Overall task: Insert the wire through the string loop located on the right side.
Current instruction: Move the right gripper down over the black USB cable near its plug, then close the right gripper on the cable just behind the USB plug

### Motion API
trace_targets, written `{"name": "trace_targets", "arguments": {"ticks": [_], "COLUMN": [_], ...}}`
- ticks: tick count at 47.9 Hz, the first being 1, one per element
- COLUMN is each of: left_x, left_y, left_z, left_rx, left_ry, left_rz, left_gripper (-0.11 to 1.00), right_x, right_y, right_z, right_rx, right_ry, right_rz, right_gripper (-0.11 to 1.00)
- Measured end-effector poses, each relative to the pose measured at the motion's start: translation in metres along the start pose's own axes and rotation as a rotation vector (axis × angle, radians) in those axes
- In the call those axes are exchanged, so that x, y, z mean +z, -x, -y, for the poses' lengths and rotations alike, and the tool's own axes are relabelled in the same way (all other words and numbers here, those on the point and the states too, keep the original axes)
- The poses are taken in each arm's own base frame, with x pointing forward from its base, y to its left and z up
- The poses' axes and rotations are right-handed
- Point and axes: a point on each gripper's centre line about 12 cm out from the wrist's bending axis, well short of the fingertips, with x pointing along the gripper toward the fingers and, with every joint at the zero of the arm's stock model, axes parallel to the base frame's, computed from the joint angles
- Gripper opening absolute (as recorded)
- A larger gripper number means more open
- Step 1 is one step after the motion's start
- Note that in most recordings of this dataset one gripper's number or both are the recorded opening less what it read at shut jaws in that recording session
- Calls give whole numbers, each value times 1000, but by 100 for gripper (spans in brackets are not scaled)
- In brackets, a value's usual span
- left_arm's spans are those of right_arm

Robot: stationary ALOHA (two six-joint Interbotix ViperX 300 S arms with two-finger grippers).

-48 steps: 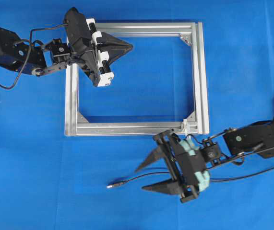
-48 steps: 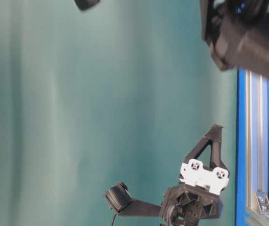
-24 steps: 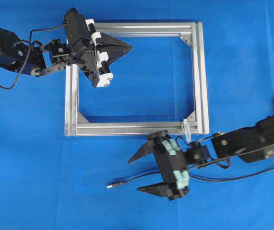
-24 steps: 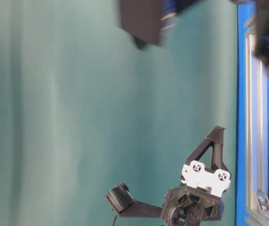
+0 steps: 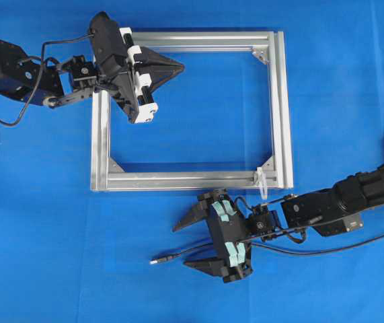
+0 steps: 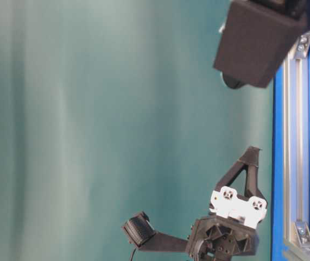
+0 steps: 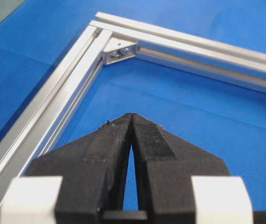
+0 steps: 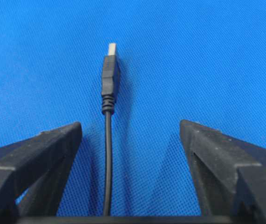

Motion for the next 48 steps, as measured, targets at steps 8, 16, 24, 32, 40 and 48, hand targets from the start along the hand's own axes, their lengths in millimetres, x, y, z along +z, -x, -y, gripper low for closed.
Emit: {"name": "trace_targets", "arguments": {"ticks": [8, 16, 24, 32, 40, 48], "left_x": [-1, -1, -2, -2, -2, -2], "left_y": [0, 0, 0, 0, 0, 0], "left_z": [0, 0, 0, 0, 0, 0], "left_rx": [0, 0, 0, 0, -1, 0], "left_ry": [0, 0, 0, 0, -1, 0], "left_rz": [-5, -8, -12, -14, -15, -15], "left_gripper": [0, 0, 0, 0, 0, 0], "right_x": [0, 3, 2, 2, 6, 25], "right_y": [0, 6, 6, 6, 8, 17], "right_z": [-1, -2, -2, -2, -3, -7], "right_rx": [2, 5, 6, 7, 8, 13], "right_ry": [8, 8, 10, 10, 10, 9], "right_rz": [0, 5, 2, 4, 7, 17], "right_gripper": [24, -3, -4, -4, -4, -4]}}
